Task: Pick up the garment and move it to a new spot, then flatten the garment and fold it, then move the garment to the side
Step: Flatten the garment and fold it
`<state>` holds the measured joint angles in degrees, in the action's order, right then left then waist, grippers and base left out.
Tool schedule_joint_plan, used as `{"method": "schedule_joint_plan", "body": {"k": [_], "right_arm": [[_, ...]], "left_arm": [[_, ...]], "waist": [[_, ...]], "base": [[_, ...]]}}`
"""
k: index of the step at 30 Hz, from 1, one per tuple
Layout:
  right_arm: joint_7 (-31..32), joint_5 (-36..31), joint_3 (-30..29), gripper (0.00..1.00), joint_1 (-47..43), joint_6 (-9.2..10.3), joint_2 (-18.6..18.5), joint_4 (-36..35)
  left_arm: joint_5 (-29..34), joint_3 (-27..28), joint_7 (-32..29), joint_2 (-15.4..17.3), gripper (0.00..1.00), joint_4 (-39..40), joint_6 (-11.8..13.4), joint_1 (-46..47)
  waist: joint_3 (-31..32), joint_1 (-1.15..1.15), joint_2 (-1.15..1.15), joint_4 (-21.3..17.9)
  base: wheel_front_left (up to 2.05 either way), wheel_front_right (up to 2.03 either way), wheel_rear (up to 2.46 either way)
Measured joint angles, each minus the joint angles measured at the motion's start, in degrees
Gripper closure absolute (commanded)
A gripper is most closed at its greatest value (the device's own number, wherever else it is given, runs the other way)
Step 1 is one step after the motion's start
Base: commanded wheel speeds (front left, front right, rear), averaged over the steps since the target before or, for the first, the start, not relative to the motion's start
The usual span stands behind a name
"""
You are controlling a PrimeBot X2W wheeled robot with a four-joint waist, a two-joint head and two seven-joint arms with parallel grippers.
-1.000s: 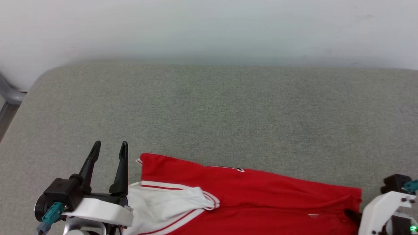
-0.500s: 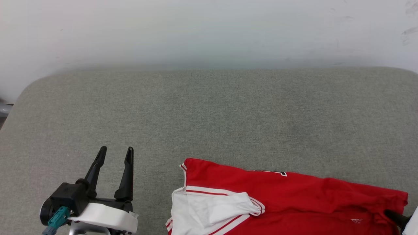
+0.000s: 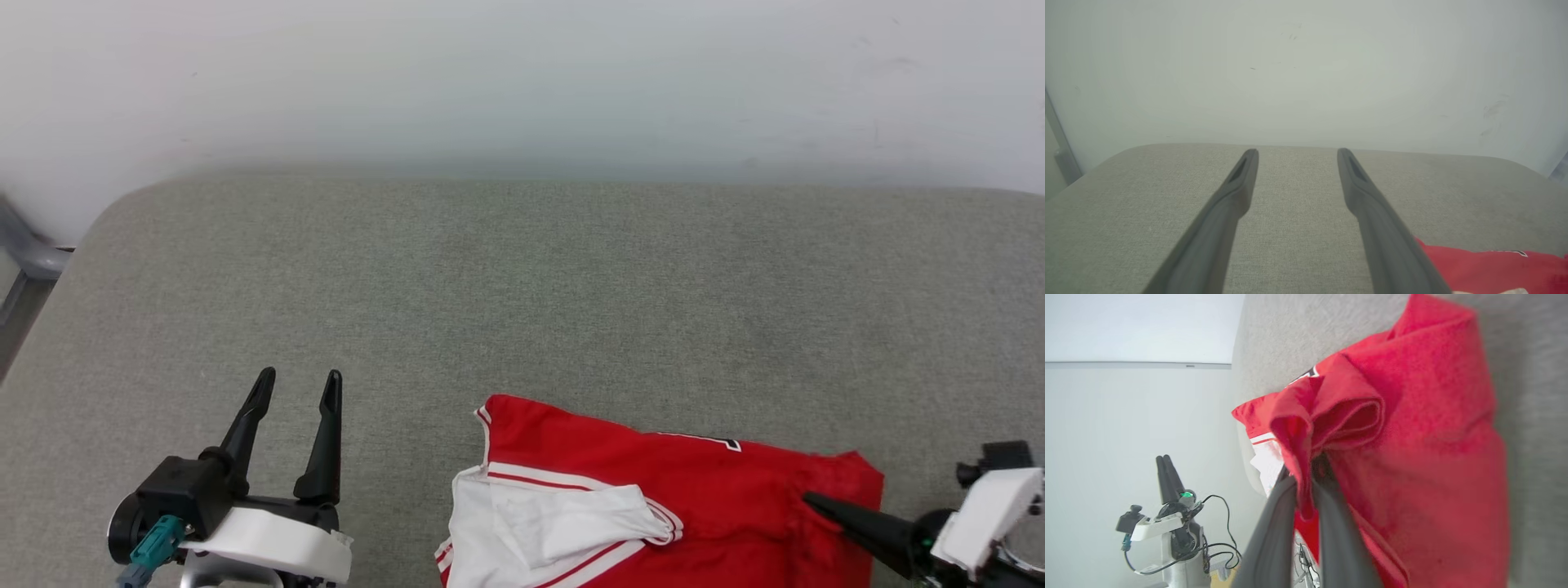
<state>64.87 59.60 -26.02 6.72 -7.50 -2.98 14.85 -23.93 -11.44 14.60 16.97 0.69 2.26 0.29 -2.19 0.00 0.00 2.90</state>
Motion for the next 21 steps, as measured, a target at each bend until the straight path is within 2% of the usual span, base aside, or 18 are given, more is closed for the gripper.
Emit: {"method": "schedule_joint_plan", "body": {"k": [5, 10, 16, 21], "right_arm": [[-4.1, 12.54, 10.88, 1.0, 0.58, 0.0, 0.04, 2.72], [-10.49, 20.29, 22.71, 1.0, 2.47, 0.0, 0.04, 2.85], [-17.63, 26.5, 36.78, 1.0, 6.05, 0.0, 0.04, 2.63], [-23.32, 26.22, 44.65, 1.0, 9.11, 0.0, 0.11, 4.47]], "left_arm": [[-0.01, -0.42, -0.3, 0.16, 0.0, 0.05, -0.09, 0.55], [-0.13, -0.6, -0.31, 0.34, 0.0, -0.12, -0.29, 1.55], [-0.44, -1.05, -0.29, -0.16, 0.0, -0.89, -0.82, 3.35], [-0.56, -1.26, -0.02, -1.14, 0.0, -1.89, -1.55, 4.84]], "waist": [[-0.33, 0.0, 0.0, 1.72], [-1.26, 0.0, 0.0, 3.47], [-2.68, 0.0, 0.0, 6.28], [-4.29, 0.0, 0.0, 8.56]], "base": [[0.0, 0.0, 0.0], [0.0, 0.0, 0.0], [0.0, 0.0, 0.0], [0.0, 0.0, 0.0]]}}
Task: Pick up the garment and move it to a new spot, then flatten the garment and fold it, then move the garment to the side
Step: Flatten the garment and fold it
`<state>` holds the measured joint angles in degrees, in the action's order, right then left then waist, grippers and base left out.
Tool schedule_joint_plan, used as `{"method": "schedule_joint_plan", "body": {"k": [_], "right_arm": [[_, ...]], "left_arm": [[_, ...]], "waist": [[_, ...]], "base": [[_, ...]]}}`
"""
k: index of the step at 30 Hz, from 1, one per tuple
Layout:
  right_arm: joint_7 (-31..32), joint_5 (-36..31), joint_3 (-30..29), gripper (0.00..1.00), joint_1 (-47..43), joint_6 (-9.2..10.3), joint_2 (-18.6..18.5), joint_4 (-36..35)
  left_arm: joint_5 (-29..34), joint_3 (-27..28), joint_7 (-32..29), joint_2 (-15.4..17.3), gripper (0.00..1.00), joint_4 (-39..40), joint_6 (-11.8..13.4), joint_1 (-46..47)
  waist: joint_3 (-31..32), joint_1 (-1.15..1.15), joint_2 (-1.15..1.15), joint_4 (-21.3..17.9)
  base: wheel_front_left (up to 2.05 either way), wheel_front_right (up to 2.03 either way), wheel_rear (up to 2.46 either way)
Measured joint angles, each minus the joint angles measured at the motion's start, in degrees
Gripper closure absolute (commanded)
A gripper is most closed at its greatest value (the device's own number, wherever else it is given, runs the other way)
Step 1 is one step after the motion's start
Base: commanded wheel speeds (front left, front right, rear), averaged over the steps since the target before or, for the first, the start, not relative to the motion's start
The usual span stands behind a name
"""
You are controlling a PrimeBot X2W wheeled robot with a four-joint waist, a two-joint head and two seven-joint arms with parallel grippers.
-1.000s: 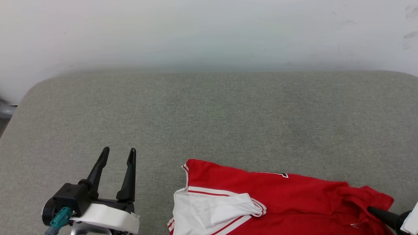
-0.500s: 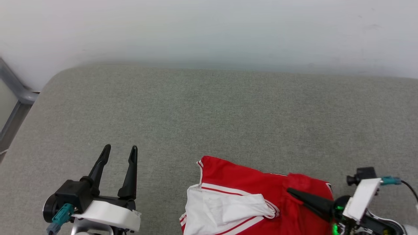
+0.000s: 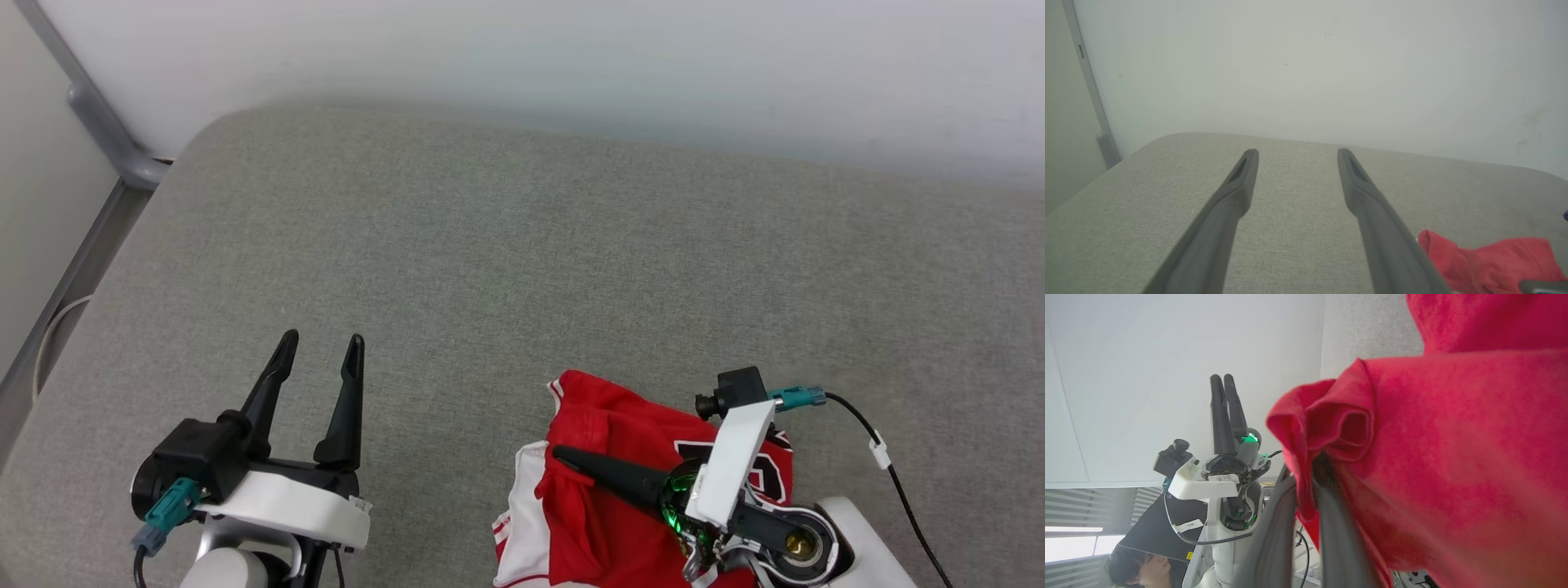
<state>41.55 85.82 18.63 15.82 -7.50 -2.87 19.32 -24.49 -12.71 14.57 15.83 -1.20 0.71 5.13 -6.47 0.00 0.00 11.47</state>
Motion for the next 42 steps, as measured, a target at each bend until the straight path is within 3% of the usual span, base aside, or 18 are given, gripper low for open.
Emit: {"method": "schedule_joint_plan", "body": {"k": [4, 5, 7, 8, 17, 23, 31, 38, 42], "right_arm": [[-5.13, -5.34, 2.75, 1.0, 1.75, 0.0, 0.03, 4.49], [-5.88, -6.26, 3.43, 0.95, 2.07, 0.0, 0.01, 5.45], [-6.87, -7.21, 4.61, 0.22, 2.38, 0.0, 0.04, 6.87], [-7.6, -7.62, 5.04, 0.0, 2.54, 0.0, 0.09, 7.11], [-12.15, -11.7, 8.45, 0.0, 3.35, 0.0, -1.45, 0.9], [-20.37, -21.04, 7.62, 0.0, 2.64, 0.0, -5.95, -3.76], [-28.17, -39.78, -2.1, 0.0, -1.32, 0.01, -9.17, -2.75], [-27.48, -55.35, -13.46, 0.0, -7.58, 0.0, -7.27, -7.09], [-30.17, -64.57, -19.75, 0.0, -10.76, 0.0, -5.52, -12.62]], "left_arm": [[-0.02, -0.11, 0.23, -0.71, 0.0, -0.91, -0.73, 1.12], [-0.01, -0.07, 0.24, -0.9, 0.0, -1.13, -0.83, 1.32], [0.01, 0.01, 0.25, -1.33, 0.0, -1.67, -1.18, 1.63], [0.02, 0.13, 0.27, -1.49, 0.0, -1.91, -1.22, 1.71], [0.76, 1.52, 0.33, -2.08, 0.0, -2.81, -2.09, 1.81], [1.64, 2.13, 0.33, -2.2, 0.0, -2.91, -2.29, 1.43], [2.23, 3.09, 0.33, -2.12, 0.0, -3.66, -1.97, 0.25], [2.34, 3.78, 0.34, -2.02, 0.0, -4.88, -1.65, -1.38], [2.58, 3.94, 0.34, -2.04, 0.0, -5.37, -1.66, -1.78]], "waist": [[-1.54, 0.0, 0.0, 1.49], [-1.95, 0.0, 0.0, 1.77], [-2.6, 0.0, 0.0, 2.2], [-2.84, -0.01, 0.0, 2.33], [-2.12, 0.0, 0.0, 0.6], [-0.94, 0.0, 0.0, -1.76], [0.48, 0.0, 0.0, -5.22], [2.38, 0.0, 0.0, -7.84], [3.24, 0.0, 0.0, -8.73]], "base": [[0.0, 0.0, 0.0], [0.0, 0.0, 0.0], [0.0, 0.0, 0.0], [0.0, 0.0, 0.0], [0.0, 0.0, 0.0], [0.0, 0.0, 0.0], [0.0, 0.0, 0.0], [0.0, 0.0, 0.0], [0.0, 0.0, 0.0]]}}
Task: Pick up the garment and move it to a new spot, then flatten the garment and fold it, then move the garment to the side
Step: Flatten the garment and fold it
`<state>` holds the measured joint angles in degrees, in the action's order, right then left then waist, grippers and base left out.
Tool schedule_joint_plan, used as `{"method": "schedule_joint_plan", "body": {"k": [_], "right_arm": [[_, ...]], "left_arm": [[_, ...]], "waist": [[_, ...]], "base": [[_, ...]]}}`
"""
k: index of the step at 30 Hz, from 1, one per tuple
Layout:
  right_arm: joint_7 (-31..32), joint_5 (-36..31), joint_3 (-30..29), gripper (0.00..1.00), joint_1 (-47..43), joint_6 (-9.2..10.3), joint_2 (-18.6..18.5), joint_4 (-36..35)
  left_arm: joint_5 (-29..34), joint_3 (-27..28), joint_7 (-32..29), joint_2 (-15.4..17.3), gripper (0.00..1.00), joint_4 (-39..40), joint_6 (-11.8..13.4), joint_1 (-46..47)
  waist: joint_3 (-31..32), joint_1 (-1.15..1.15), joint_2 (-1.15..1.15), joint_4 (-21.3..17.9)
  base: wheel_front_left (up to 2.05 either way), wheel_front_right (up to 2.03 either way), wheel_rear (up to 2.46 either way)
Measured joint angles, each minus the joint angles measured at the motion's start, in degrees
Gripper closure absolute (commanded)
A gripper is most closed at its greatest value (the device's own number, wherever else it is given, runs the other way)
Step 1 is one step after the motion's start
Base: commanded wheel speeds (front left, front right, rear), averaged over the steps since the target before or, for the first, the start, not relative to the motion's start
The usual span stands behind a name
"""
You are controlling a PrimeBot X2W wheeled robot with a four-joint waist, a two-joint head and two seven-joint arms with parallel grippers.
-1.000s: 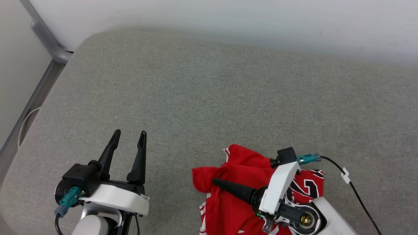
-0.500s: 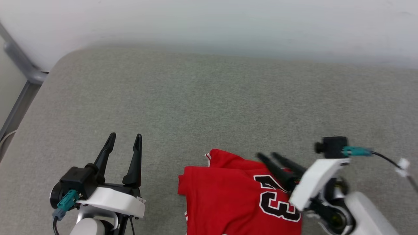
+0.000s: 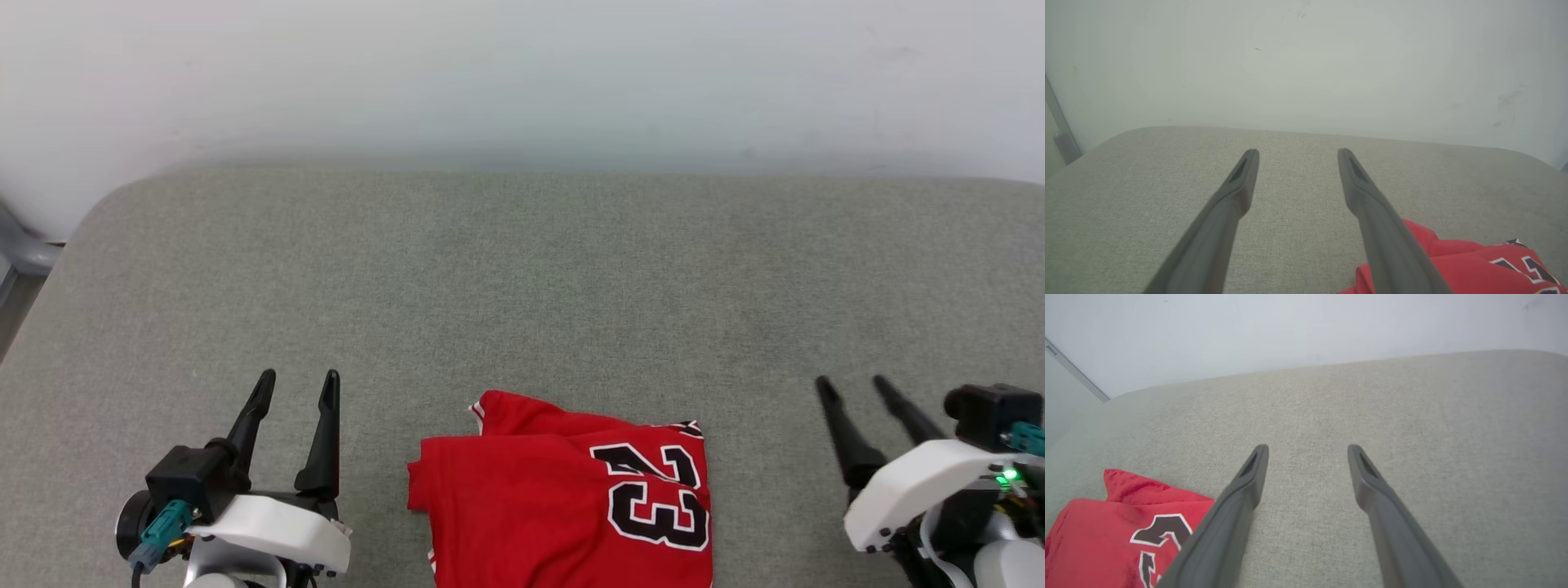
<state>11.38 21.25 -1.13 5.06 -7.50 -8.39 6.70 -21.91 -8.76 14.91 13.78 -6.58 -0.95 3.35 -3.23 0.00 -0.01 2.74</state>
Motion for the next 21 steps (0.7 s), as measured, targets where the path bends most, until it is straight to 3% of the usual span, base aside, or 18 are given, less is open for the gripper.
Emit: {"method": "schedule_joint_plan", "body": {"k": [7, 13, 21], "right_arm": [[-9.27, -11.36, -4.28, 0.0, -4.32, 0.0, 2.7, -8.09], [-12.12, -14.0, -3.18, 0.0, -8.84, 0.0, 4.05, -12.36], [-11.33, -14.68, -1.57, 0.0, -12.15, 0.0, 4.93, -15.68]], "left_arm": [[0.0, 0.13, 0.0, -0.18, 0.0, -0.78, -0.04, -1.24], [0.16, 0.01, -0.01, -0.08, 0.0, -1.08, 0.02, -2.76], [0.54, -0.02, -0.01, 0.3, 0.0, -0.82, 0.66, -4.22]], "waist": [[1.9, 0.0, 0.0, -0.9], [3.51, 0.0, 0.0, -1.38], [3.81, 0.0, 0.0, -1.78]], "base": [[0.0, 0.0, 0.0], [0.0, 0.0, 0.0], [0.0, 0.0, 0.0]]}}
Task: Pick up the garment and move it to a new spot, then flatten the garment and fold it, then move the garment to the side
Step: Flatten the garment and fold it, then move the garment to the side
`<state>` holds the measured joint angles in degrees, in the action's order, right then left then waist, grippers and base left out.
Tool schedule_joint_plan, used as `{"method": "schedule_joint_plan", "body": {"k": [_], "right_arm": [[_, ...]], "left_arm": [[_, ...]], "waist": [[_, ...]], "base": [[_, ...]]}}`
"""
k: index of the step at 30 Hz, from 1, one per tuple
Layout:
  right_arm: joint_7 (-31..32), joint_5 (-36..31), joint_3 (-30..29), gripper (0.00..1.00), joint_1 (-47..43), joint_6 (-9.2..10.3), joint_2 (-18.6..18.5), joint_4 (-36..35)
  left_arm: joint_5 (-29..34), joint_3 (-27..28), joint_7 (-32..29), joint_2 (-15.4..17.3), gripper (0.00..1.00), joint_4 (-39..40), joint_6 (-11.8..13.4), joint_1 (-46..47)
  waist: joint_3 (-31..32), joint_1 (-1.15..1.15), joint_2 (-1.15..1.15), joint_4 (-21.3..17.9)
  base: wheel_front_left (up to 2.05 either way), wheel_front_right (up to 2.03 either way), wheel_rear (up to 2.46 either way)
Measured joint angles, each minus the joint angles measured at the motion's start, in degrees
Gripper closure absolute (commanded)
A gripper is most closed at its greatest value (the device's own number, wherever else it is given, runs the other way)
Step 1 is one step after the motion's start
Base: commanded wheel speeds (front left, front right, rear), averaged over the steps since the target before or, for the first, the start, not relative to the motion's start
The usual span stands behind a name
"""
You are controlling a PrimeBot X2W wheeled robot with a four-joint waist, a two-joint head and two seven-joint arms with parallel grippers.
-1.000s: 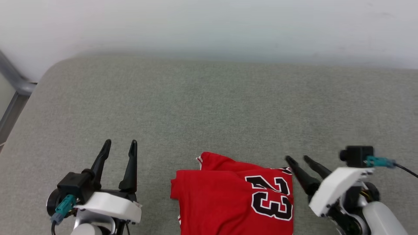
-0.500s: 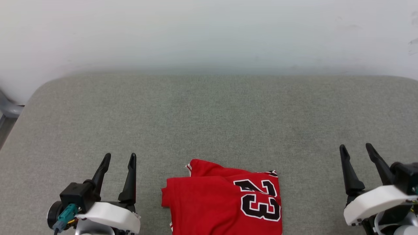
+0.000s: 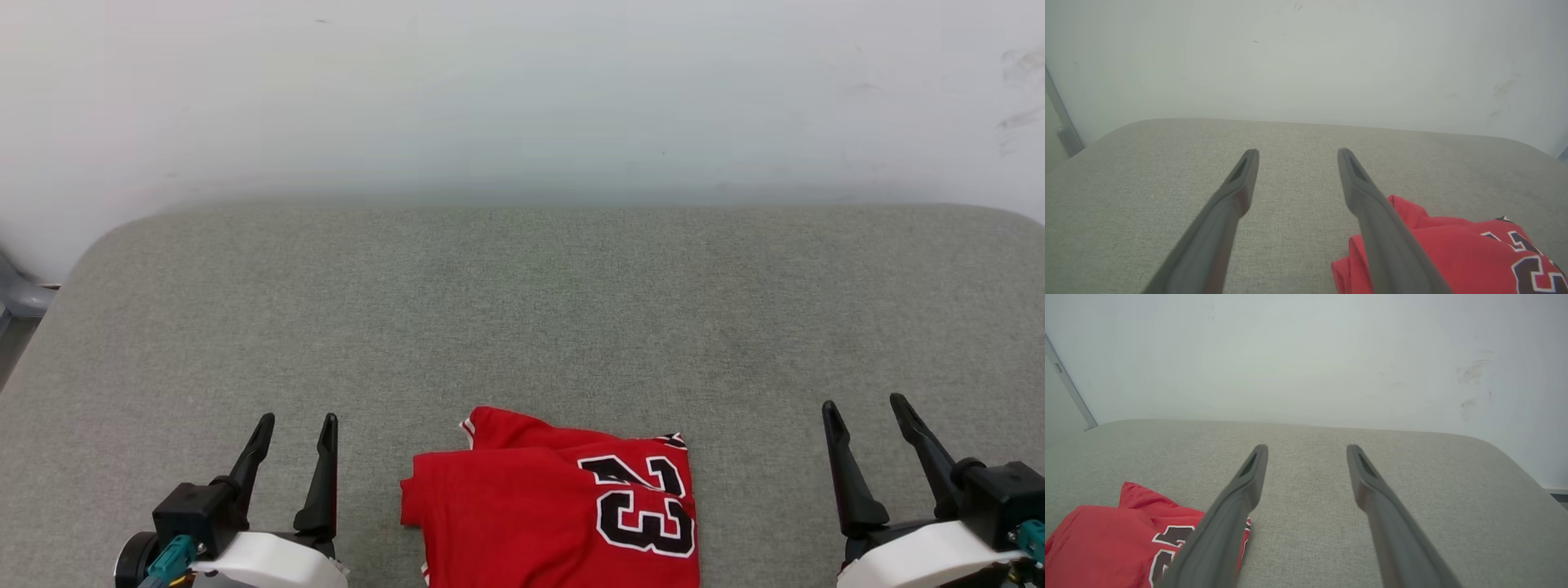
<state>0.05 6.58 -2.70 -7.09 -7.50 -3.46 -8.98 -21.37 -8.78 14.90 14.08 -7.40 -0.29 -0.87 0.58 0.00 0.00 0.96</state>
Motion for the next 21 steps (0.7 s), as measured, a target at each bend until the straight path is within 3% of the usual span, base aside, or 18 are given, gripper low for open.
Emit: {"method": "schedule_joint_plan", "body": {"k": [11, 17, 21], "right_arm": [[2.77, 1.21, -1.01, 0.0, -0.47, 0.0, 0.41, -1.85], [5.94, 8.62, -5.23, 0.0, -1.42, 0.0, 0.48, 1.24], [11.23, 15.07, -7.62, 0.0, -1.4, 0.0, 0.49, 5.46]], "left_arm": [[-0.04, -0.38, 0.0, 0.1, 0.0, 0.56, 0.36, 0.04], [-0.01, -0.55, 0.01, 0.19, 0.0, 0.81, 0.48, 0.81], [0.02, -0.56, 0.01, 0.13, 0.0, 1.24, 0.43, 1.72]], "waist": [[-0.26, 0.0, 0.0, 0.33], [-0.58, 0.0, 0.0, 0.91], [-1.44, 0.0, 0.0, 1.65]], "base": [[0.0, 0.0, 0.0], [0.0, 0.0, 0.0], [0.0, 0.0, 0.0]]}}
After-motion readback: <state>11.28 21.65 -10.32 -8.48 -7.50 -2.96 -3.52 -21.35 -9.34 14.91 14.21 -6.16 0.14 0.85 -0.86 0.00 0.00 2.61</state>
